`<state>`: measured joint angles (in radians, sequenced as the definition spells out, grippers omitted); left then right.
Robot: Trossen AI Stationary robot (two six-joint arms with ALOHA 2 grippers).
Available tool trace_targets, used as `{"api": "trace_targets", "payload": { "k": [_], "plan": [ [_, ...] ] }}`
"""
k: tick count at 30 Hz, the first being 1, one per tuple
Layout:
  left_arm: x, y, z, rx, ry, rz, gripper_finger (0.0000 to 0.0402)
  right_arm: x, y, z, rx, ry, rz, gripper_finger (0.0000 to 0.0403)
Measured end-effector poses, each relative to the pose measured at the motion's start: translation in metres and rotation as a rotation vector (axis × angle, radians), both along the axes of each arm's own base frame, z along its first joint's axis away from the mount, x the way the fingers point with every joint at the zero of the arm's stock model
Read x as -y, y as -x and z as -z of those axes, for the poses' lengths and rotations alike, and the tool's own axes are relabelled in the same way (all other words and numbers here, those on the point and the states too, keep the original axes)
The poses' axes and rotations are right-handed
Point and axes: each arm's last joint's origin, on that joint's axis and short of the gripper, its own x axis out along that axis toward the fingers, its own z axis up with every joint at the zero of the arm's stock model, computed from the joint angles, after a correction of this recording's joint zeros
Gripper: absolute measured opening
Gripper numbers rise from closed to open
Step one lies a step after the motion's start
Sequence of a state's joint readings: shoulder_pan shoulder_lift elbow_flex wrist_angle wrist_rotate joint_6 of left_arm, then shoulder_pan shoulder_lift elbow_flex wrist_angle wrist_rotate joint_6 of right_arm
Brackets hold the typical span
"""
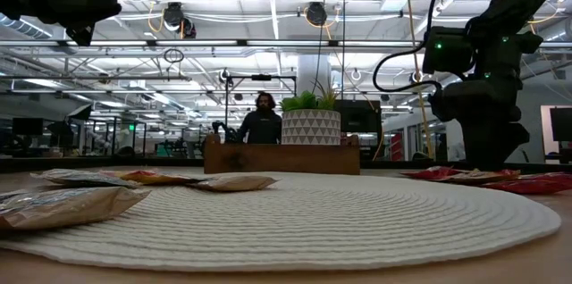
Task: Pick & Place Tea
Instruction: Put the mango tea bag into the wooden organizer
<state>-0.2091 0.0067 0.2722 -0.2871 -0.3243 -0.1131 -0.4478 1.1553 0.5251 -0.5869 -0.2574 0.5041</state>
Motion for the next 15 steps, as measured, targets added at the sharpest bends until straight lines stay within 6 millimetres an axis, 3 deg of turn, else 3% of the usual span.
{"api": "trace_targets", "payload": {
  "k": [7,15],
  "plan": [
    [0.0,0.0,0.0,0.0,0.0,0.0,0.0063,-0.01,-0.004,0.003,-0.08,0.179,-0.091,0.0254],
    [0.0,0.0,0.0,0.0,0.0,0.0,0.0063,-0.021,-0.005,0.008,-0.077,0.12,-0.075,0.0254]
  ]
}}
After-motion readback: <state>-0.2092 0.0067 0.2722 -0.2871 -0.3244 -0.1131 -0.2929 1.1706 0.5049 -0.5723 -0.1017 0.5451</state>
